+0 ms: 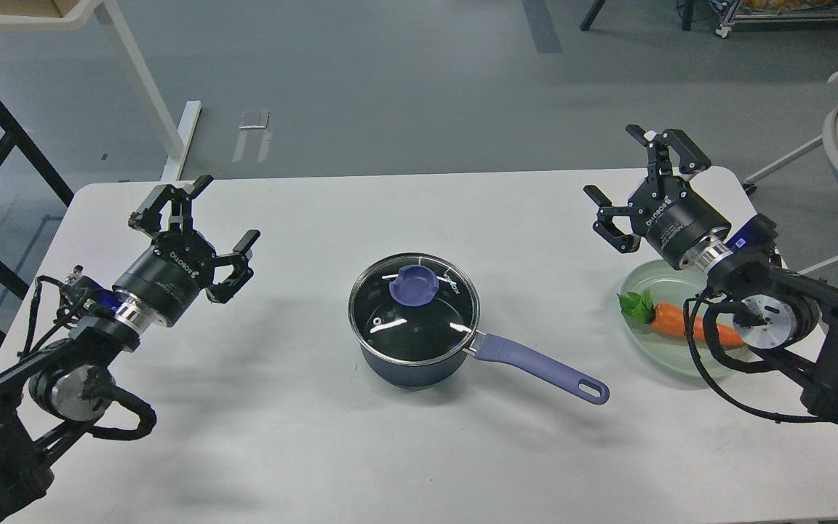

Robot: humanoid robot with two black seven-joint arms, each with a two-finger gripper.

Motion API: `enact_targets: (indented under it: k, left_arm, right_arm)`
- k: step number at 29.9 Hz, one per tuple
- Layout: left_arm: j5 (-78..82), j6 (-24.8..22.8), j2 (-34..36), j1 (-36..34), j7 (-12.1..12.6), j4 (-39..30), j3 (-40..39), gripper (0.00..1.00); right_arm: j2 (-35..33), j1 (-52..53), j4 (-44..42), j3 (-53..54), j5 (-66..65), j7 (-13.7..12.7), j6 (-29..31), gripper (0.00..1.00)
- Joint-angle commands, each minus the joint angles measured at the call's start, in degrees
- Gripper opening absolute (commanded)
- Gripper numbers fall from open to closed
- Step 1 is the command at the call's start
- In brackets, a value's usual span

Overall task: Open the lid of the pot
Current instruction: 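Move the right gripper down to the purple saucepan handle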

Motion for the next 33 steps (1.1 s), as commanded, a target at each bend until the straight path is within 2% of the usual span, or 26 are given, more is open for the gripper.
enact_targets:
  k: [1, 6, 12, 16, 21, 27, 33]
  left_arm:
    - [0.5, 0.3, 0.4, 0.0, -0.2, -0.1, -0.1, 0.99]
    - [0.6, 0.7, 1.4, -0.5, 0.4, 0.1, 0.2, 0.99]
    - [0.8, 0.6, 3.0, -2.8, 0.1, 1.6, 1.1, 0.99]
    - [0.6, 0.0, 3.2, -3.8, -0.2, 3.9, 0.3, 0.99]
    - [0.8, 0.6, 3.2, -5.5, -0.5, 3.6, 0.5, 0.99]
    - [1.1, 0.8, 3.2, -5.8, -0.6, 1.9, 0.5, 0.99]
    - [1.1, 0.7, 5.0, -5.8, -0.6, -0.6, 0.6, 0.99]
  right_arm:
    - [0.0, 0.3, 0.4, -1.2, -0.2, 0.0, 0.8, 1.0]
    - [-0.9, 0.4, 1.3, -2.4, -2.1, 0.0, 0.9, 1.0]
    - [-8.3, 1.0, 7.6, -4.1, -15.1, 0.0, 0.1, 1.0]
    - [-19.2, 2.7, 18.2, -3.7, -30.5, 0.0, -5.3, 1.0]
    - [-27.4, 5.2, 27.3, -3.4, -47.7, 0.0, -8.9, 1.0]
    - [-30.8, 8.2, 36.5, -4.1, -73.1, 0.0, -8.8, 1.0]
    - [-30.2, 11.5, 36.9, -7.9, -97.2, 0.0, -8.4, 0.99]
